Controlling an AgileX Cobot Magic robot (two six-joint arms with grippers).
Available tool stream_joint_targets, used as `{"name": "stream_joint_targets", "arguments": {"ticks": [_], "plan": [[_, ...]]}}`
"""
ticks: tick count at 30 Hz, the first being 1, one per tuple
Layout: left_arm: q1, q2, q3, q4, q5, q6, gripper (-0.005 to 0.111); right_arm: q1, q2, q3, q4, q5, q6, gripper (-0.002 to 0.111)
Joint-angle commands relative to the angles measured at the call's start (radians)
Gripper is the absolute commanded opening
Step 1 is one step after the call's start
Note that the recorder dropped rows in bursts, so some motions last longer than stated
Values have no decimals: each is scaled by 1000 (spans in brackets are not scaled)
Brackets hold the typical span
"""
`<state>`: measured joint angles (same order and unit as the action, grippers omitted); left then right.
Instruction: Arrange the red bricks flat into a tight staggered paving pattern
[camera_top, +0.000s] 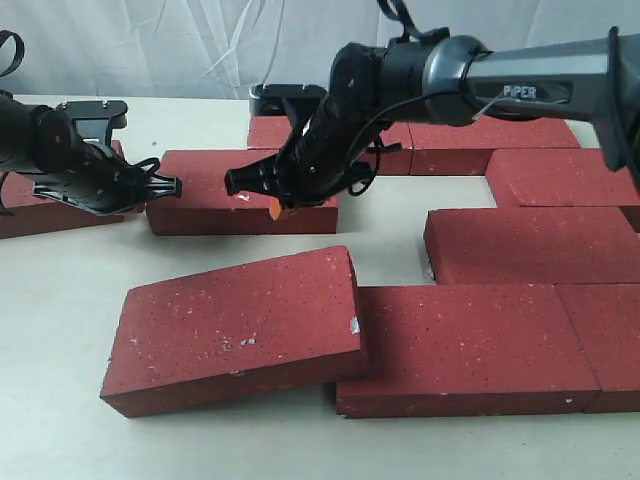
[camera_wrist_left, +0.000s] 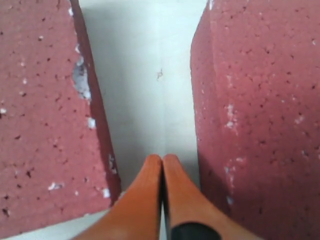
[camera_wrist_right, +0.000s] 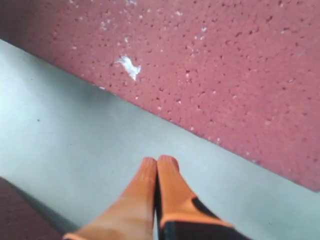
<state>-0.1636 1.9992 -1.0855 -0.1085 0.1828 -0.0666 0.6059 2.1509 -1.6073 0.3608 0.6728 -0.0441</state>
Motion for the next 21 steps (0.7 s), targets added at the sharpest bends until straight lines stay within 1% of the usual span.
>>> {"name": "stream_joint_targets", "arguments": {"ticks": [1,6,11,13,15,18,21], "plan": [[4,2,-2,9,24,-1,0,-31,-94,1,-18,102,-3,-1],[4,-12,-2,44,49,-1,0,-82,-193,1,-67,261,-3,-1],[4,-45,-2,68,53,-1,0,-164,-262,12,-72,334,-3,-1],[4,-68,-2,78,53,-1,0,-213,-308,63,-72,322,-3,-1],[4,-78,-2,80,48,-1,0,-261,-362,149,-72,289,-3,-1],[4,-80,-2,84,48,-1,0,-346,-460,293,-72,203,-7,-1],[4,-80,-2,84,69,-1,0,-396,-525,383,-103,108,-7,-1]]}}
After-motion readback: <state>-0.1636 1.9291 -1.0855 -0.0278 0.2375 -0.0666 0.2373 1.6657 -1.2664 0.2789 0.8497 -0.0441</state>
